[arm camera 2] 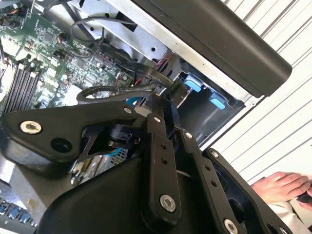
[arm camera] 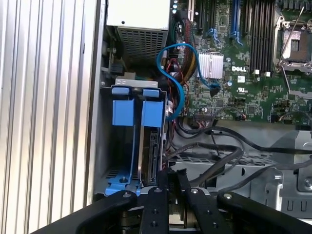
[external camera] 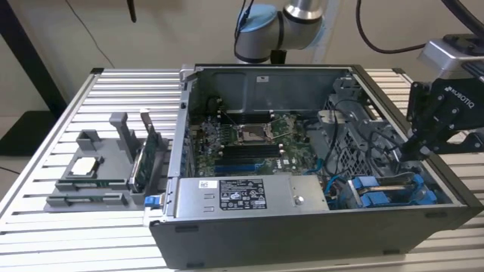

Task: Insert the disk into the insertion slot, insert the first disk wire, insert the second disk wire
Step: 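Insert the first disk wire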

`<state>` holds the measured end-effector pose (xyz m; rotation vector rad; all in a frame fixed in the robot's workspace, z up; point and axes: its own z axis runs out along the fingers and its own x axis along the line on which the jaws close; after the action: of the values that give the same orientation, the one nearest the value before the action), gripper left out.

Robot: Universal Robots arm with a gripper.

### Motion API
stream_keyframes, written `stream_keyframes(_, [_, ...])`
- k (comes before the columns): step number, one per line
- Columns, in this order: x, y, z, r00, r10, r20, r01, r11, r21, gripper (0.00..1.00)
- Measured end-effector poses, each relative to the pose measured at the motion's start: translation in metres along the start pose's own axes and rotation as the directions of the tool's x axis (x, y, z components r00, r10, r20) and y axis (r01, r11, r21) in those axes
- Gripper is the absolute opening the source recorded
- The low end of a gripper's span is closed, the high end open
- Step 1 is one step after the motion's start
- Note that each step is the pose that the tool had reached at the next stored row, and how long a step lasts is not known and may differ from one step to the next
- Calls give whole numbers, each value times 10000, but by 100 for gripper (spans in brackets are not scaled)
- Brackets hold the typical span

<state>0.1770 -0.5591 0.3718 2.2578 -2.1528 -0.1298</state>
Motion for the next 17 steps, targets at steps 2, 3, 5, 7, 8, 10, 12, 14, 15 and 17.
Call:
stream_keyframes(2, [44,3,6,10000,12,1,-12,10000,0,19])
stream_keyframes(3, [70,4,9,10000,17,2,-17,10000,0,19])
stream_keyframes(5, [123,6,14,10000,25,2,-25,10000,0,19])
stream_keyframes(7, [166,7,19,10000,33,1,-33,10000,0,19])
stream_keyframes(8, [175,7,23,10000,34,3,-34,10000,-1,19])
stream_keyframes(10, [176,7,26,10000,35,-1,-35,10000,-1,19])
stream_keyframes(12, [177,8,25,10000,35,-4,-35,10000,-1,19])
stream_keyframes(14, [177,8,25,10000,35,-5,-35,10000,-1,19])
stream_keyframes(15, [177,8,25,10000,35,-5,-35,10000,-2,19])
stream_keyframes(17, [177,17,28,10000,37,-1,-37,10000,-1,19])
